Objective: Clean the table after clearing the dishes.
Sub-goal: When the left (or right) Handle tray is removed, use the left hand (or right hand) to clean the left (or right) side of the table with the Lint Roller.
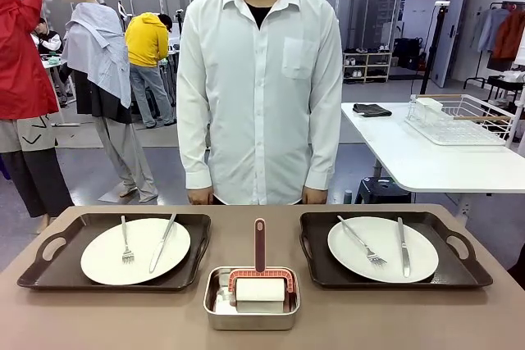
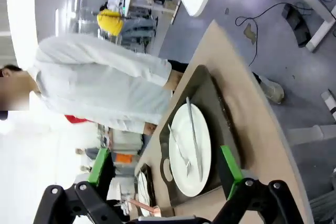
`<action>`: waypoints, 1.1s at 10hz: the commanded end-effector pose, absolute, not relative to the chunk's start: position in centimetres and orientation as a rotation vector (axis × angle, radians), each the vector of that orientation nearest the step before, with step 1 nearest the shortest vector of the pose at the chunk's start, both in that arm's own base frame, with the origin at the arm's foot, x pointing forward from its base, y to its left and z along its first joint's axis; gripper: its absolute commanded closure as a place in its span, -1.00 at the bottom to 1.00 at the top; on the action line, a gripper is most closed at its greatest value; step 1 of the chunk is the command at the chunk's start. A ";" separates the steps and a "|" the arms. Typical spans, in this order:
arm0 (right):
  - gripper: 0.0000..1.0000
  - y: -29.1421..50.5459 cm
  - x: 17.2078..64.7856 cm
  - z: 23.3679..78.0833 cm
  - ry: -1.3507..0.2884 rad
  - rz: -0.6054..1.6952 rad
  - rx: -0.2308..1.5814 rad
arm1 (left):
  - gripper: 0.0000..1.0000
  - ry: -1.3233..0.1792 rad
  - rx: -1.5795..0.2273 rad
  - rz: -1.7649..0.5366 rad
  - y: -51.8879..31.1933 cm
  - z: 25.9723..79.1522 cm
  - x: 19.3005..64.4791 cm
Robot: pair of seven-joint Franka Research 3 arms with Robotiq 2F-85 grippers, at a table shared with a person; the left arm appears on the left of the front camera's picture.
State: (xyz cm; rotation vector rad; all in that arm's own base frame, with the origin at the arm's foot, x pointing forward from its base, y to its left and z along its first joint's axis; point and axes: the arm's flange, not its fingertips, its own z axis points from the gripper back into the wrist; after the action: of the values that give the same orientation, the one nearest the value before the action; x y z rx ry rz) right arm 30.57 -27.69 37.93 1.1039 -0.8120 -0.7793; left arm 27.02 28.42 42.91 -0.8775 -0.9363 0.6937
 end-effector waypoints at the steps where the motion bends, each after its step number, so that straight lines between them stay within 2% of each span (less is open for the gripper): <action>1: -1.00 -26.8 31.1 37.2 -0.837 -0.745 1.106 | -1.00 -0.951 -0.838 0.720 26.1 43.1 26.8; 2: -1.00 -26.2 31.9 37.4 -0.838 -0.688 1.078 | -1.00 -0.943 -0.812 0.701 25.4 43.6 27.6; 3: -1.00 -27.9 30.4 37.3 -0.813 -0.793 1.110 | -1.00 -0.943 -0.865 0.704 28.6 43.1 26.8; 11: -1.00 -27.9 30.4 37.3 -0.813 -0.793 1.110 | -1.00 -0.943 -0.865 0.704 28.6 43.1 26.8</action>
State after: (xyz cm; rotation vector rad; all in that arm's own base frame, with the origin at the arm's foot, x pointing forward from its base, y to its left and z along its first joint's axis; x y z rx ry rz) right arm 30.48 -27.88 37.24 1.0934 -0.8112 -0.7784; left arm 27.07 28.36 43.28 -0.8449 -0.9389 0.7042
